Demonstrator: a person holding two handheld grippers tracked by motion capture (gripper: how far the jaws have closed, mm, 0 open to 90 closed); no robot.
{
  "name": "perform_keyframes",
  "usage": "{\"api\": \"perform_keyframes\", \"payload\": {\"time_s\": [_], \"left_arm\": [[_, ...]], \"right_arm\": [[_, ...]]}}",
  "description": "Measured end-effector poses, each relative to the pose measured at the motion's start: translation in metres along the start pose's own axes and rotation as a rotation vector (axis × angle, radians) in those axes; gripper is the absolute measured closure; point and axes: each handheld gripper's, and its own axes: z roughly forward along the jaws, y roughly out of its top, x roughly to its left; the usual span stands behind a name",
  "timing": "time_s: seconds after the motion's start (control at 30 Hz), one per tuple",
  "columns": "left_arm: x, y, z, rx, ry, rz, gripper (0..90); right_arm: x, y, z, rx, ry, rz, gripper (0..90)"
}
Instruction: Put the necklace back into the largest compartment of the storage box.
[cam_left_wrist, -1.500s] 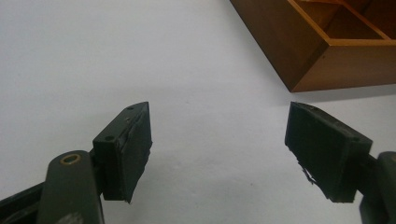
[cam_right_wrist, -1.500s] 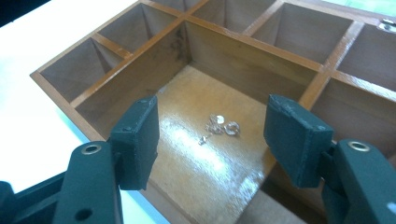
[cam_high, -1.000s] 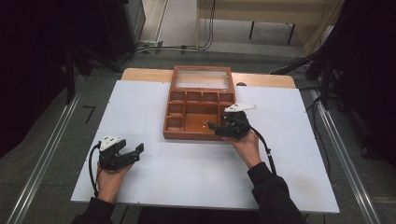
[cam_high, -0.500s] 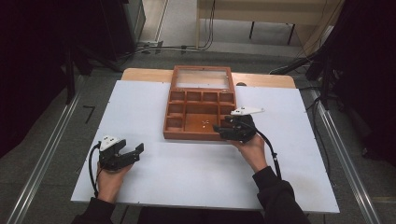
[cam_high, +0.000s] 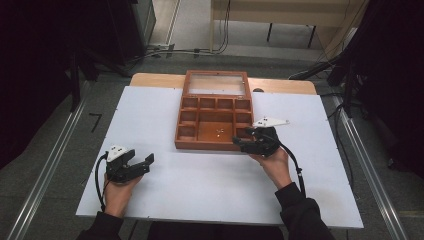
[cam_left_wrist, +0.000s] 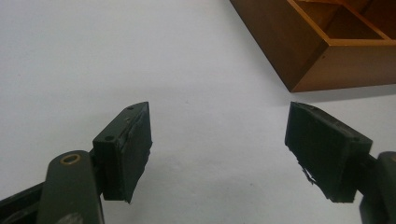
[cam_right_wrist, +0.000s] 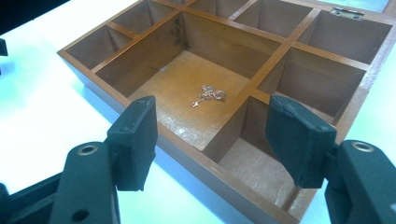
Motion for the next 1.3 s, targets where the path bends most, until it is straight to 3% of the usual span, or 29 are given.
{"api": "perform_keyframes", "payload": {"time_s": [1.3], "left_arm": [[-0.001,0.000,0.000,0.004,-0.003,0.002,23.3]], "right_arm": [[-0.020,-0.039,-0.043,-0.015,-0.035,0.029,32.2]]}}
